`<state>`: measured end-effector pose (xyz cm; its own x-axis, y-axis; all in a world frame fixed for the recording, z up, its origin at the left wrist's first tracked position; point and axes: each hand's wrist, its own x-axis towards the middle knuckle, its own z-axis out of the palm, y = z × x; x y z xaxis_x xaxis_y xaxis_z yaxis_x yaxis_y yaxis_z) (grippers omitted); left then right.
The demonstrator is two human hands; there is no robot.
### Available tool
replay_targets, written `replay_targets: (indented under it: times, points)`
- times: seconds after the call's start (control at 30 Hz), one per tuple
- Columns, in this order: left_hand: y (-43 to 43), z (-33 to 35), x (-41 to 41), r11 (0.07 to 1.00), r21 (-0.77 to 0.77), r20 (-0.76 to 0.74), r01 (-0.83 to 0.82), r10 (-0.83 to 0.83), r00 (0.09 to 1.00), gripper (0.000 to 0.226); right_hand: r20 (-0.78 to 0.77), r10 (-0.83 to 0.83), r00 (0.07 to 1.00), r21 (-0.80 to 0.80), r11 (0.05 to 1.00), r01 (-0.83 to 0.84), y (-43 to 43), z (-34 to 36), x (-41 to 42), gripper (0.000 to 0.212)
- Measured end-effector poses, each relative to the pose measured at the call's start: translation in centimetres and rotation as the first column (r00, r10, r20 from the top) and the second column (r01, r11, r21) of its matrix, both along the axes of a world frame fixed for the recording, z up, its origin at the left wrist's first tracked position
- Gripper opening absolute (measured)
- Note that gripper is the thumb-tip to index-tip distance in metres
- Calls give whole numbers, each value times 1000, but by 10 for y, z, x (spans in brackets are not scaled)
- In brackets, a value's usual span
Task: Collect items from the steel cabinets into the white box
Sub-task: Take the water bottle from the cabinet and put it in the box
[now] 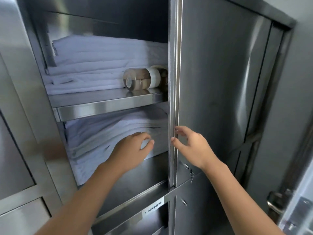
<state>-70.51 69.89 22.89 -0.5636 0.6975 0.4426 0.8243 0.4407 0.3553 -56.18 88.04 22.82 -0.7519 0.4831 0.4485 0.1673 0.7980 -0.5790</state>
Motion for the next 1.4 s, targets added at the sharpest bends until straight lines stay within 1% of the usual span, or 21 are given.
replay_targets:
  times: [0.17, 0.27, 0.57, 0.7, 0.83, 1.0, 1.23, 1.4]
  points:
    - [25, -34, 11, 998, -66, 63, 16, -12, 998, 30, 49, -5, 999, -34, 999, 7, 8, -25, 11, 56]
    - [31, -44, 13, 996, -84, 71, 14, -8, 997, 32, 64, -2, 998, -44, 999, 5, 13, -32, 13, 55]
    - [28, -56, 13, 997, -61, 124, -51, 58, 991, 35, 73, 34, 997, -108, 994, -27, 18, -54, 5, 51]
    - [38, -75, 13, 998, -63, 201, -20, 32, 979, 40, 81, 39, 996, -131, 991, -28, 22, -67, 7, 49]
    - [56, -98, 20, 1000, -9, 316, 13, -9, 949, 51, 125, 33, 992, -139, 990, -15, 32, -80, 15, 52]
    - [80, -116, 27, 997, 60, 468, 52, -74, 881, 73, 162, 4, 987, -127, 992, 17, 49, -93, 27, 55]
    - [98, -130, 31, 984, 176, 550, -26, -77, 831, 76, 188, -12, 982, -152, 988, 42, 71, -110, 33, 55]
    - [110, -132, 39, 984, 173, 582, -50, -61, 811, 73, 174, 27, 984, -180, 984, 4, 83, -115, 31, 53]
